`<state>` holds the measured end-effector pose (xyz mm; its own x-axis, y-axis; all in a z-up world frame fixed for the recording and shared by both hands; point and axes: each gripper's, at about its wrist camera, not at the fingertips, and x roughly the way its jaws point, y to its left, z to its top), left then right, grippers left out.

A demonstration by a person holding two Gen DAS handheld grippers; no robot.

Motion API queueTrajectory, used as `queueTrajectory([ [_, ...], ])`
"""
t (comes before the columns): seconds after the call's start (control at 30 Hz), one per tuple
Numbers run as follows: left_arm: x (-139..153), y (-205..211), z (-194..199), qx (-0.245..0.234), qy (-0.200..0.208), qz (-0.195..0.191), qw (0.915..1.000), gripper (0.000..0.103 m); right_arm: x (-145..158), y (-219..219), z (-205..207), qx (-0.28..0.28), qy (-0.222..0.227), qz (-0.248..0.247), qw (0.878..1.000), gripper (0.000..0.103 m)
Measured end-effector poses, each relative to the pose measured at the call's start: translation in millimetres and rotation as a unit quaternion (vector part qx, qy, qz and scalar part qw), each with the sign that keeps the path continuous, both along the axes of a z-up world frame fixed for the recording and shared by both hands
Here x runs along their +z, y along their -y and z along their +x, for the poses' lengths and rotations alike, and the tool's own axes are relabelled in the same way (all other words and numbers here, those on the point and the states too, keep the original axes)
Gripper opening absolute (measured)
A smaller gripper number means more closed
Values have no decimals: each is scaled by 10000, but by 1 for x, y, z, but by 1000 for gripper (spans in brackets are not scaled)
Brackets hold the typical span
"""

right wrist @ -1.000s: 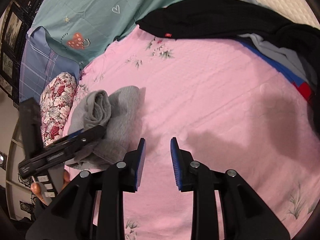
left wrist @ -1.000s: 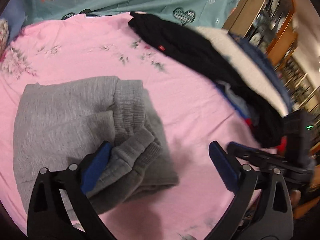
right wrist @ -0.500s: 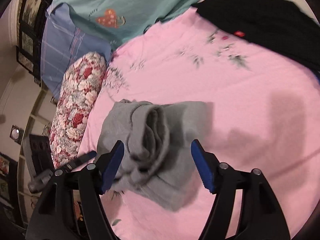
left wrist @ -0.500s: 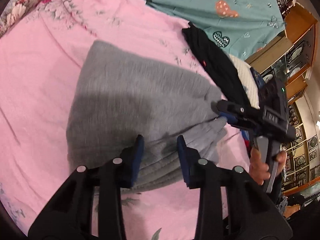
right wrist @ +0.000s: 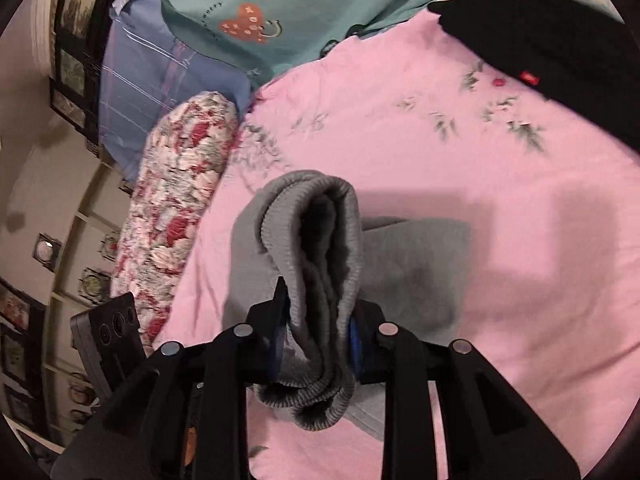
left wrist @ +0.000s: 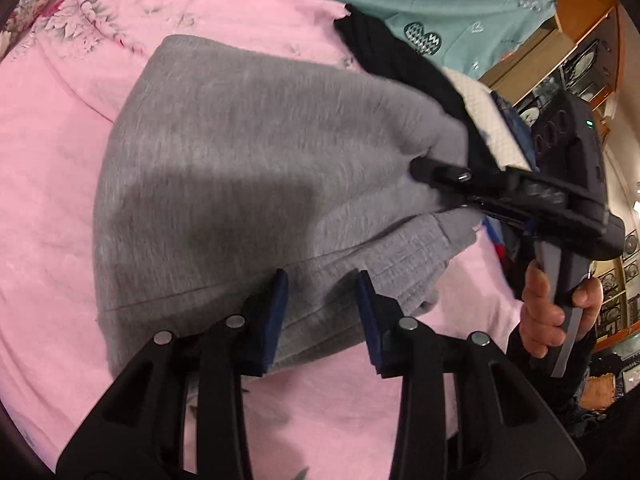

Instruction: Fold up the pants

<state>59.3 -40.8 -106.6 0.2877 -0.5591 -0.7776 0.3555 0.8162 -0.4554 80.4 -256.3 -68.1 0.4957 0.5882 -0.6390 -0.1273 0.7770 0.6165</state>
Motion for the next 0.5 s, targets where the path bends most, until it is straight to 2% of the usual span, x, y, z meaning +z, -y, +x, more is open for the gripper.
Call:
queueTrajectory([
  [0.07,-4,6,0,-51,156,174,9997,36,-21,-1,6,-158,-227,-476,9985,26],
  [0.13,-1,6,-2,-96,221,220,9995,36,-51,-7,17,-286,-442,-957,9940,32],
  [0.2,6,-2,-6,-131,194,121,9997,36,-63,-6,20,-461,-438,-1221,9905,58],
  [0.23,11,-10,-8,-94,186,41,9998,36,-62,-2,19,-495,-460,-1235,9900,62],
  [0.33,28,-38,-14,236,408,-57,9989,51,-40,3,16,-391,-495,-1364,9886,64],
  [0.37,31,-49,-16,392,436,-112,9982,51,-27,4,11,-435,-397,-1535,9864,64],
  [0.43,37,-68,-14,596,371,-391,9968,51,8,-1,2,-579,73,-1975,9786,64],
  [0.5,37,-77,-8,665,288,-598,9956,50,41,-12,-1,-517,502,-1998,9772,74],
])
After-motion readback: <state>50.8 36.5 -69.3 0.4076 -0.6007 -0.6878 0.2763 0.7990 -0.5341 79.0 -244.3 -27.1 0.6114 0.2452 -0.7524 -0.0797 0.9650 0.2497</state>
